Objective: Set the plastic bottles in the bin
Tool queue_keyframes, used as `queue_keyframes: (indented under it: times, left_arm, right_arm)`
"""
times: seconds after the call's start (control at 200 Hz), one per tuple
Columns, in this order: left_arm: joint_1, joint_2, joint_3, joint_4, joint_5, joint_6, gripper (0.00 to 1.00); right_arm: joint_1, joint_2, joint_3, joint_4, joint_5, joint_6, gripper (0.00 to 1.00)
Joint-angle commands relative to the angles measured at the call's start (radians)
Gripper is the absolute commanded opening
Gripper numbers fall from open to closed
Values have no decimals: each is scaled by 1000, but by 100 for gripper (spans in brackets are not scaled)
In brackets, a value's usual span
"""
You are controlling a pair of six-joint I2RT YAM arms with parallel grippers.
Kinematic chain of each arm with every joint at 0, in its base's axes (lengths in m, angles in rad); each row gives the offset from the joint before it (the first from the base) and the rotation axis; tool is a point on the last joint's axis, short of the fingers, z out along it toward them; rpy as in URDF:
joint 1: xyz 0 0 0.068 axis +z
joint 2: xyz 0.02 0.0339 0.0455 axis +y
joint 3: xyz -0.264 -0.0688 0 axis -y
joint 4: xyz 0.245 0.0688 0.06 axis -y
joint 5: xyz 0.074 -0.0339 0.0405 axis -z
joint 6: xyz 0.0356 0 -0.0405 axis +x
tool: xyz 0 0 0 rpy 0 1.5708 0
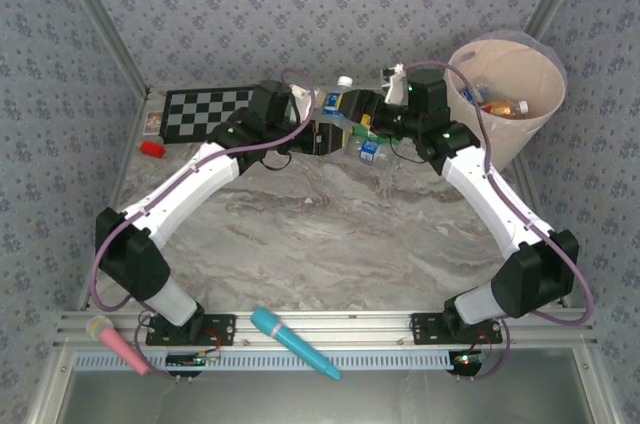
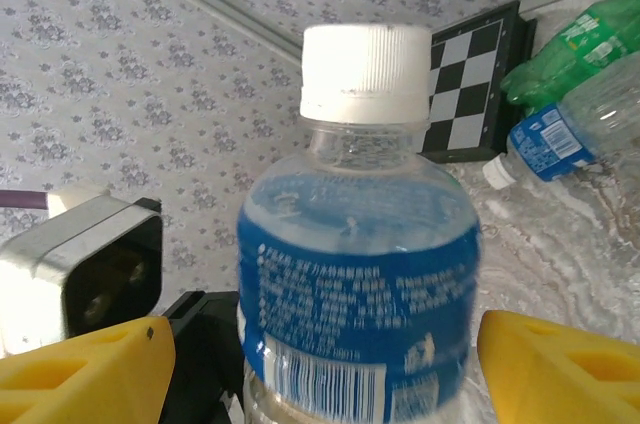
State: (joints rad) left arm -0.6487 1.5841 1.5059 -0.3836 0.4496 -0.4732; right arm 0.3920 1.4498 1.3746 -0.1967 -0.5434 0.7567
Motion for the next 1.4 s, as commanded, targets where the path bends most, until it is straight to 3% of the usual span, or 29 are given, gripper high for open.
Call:
queue_keyframes:
  times: [0.0, 0.17, 0.35, 0.42, 0.515, 0.63, 1.06, 1.394]
  left_arm:
    - [-15, -19, 41, 29, 37, -4, 55]
    - [-31, -27, 43, 29, 43, 4, 55]
    - [-35, -24, 42, 17, 39, 5, 57]
    - [-35, -29, 42, 13, 26, 5, 67]
    - [-35, -38, 43, 3, 4, 13, 72]
    - [-29, -58, 42, -8, -31, 11, 97]
    - [59, -176, -58, 17, -68, -32, 100]
    - [64, -200, -95, 26, -72, -42, 100]
  right_arm:
    - [11, 23, 6, 4, -24, 20, 81]
    - [22, 38, 14, -4, -22, 20, 77]
    - [23, 34, 15, 15, -30, 33, 64]
    - [19, 24, 17, 12, -20, 32, 62]
    - [1, 11, 23, -7, -9, 28, 62]
    - [-40, -13, 36, -53, 6, 8, 62]
    - [-403, -114, 115, -163, 9, 36, 62]
    - [-668, -89, 195, -138, 83, 164, 61]
